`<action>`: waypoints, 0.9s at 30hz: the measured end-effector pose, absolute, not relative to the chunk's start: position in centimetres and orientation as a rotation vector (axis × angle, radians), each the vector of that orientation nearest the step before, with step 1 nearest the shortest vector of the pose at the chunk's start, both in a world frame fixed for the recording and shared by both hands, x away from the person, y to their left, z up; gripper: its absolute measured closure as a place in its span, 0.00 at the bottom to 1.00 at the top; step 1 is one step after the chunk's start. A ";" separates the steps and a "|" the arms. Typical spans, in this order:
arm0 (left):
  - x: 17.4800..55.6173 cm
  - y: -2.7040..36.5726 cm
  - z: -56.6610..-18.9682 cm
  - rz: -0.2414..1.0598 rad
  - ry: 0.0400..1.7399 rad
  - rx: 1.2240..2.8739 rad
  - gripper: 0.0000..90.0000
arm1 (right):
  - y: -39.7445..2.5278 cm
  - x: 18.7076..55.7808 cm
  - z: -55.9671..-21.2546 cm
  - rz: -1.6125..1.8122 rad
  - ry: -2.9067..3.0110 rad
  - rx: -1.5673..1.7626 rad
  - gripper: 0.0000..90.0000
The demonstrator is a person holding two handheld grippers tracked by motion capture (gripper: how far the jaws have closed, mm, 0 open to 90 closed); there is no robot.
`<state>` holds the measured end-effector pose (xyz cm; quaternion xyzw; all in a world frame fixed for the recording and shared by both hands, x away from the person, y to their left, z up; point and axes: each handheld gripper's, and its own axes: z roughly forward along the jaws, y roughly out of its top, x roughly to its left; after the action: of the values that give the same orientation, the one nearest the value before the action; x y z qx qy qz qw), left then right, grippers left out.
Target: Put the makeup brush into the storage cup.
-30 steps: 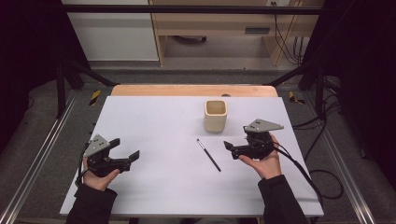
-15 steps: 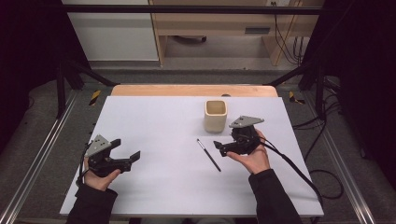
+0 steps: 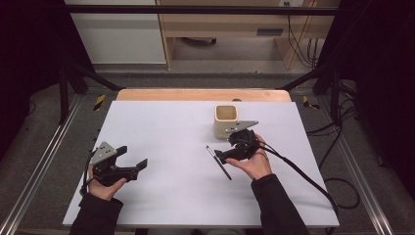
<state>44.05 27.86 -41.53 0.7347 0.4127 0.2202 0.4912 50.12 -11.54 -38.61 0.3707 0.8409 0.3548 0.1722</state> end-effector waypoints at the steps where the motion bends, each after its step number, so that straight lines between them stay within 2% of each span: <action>1: 44.1 27.9 -41.5 0.535 1.001 1.784 0.07 | -11.5 50.2 -38.7 1.001 2.393 1.047 0.11; 27: 44.2 27.6 -41.8 0.525 0.995 1.806 0.07 | -8.2 52.4 -40.6 0.829 2.550 1.062 0.15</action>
<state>44.18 27.57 -41.79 0.7421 0.4089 0.2158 0.4852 52.44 -8.20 -40.64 0.3652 0.8769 0.2850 0.1285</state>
